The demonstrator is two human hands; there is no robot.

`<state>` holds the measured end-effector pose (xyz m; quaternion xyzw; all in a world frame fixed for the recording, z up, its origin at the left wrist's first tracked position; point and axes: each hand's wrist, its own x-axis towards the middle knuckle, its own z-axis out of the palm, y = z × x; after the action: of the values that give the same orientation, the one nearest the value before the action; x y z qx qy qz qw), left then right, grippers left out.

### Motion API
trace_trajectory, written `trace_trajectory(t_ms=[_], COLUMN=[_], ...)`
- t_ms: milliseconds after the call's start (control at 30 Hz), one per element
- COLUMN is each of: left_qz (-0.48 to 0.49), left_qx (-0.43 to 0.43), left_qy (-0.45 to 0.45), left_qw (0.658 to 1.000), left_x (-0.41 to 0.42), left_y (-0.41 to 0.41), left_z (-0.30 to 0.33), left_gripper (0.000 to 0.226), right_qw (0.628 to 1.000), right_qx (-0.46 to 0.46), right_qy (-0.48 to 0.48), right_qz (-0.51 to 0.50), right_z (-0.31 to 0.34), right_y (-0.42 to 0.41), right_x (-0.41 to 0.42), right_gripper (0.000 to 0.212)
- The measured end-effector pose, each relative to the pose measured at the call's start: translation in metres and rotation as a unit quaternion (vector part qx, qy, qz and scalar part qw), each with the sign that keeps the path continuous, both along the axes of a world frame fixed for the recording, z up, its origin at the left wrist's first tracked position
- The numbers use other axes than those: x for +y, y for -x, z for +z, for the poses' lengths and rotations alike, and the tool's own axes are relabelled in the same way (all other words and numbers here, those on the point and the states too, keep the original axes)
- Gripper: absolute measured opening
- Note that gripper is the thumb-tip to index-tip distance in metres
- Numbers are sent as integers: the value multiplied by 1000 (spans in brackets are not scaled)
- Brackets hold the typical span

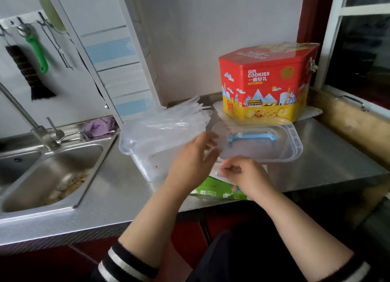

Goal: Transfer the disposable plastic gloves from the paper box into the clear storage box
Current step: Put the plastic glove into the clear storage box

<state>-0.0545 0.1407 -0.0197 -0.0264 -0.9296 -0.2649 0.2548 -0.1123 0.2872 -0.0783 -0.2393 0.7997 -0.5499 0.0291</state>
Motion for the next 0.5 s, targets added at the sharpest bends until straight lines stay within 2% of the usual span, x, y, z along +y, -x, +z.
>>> trace_trajectory(t_ms=[67,100,167,300,500], left_qz=[-40,-47,-49,-45,-33], left_qx=[-107,-131,-133,-126,-125], left_qy=[-28,-37,-42,-62,-125], left_qw=[993,990,989,989,984], left_x=[2,1,-1,-1,-2], left_y=[1,1,2,2,-1], left_z=[-29,-40,-51,-54,-61], left_gripper=[46,53,61,68,71], right_qw=[1000,999,999,999,982], right_qx=[4,10,10,-29,-78], right_qy=[-29,-42,-40,16,158], right_qz=[-7,-13,-24,-22,-62], right_z=[0,-1,-1,0,3], right_y=[1,2,3,4,5], right_x=[0,-1,-1,1,3], right_gripper=[20,16,12,20,20])
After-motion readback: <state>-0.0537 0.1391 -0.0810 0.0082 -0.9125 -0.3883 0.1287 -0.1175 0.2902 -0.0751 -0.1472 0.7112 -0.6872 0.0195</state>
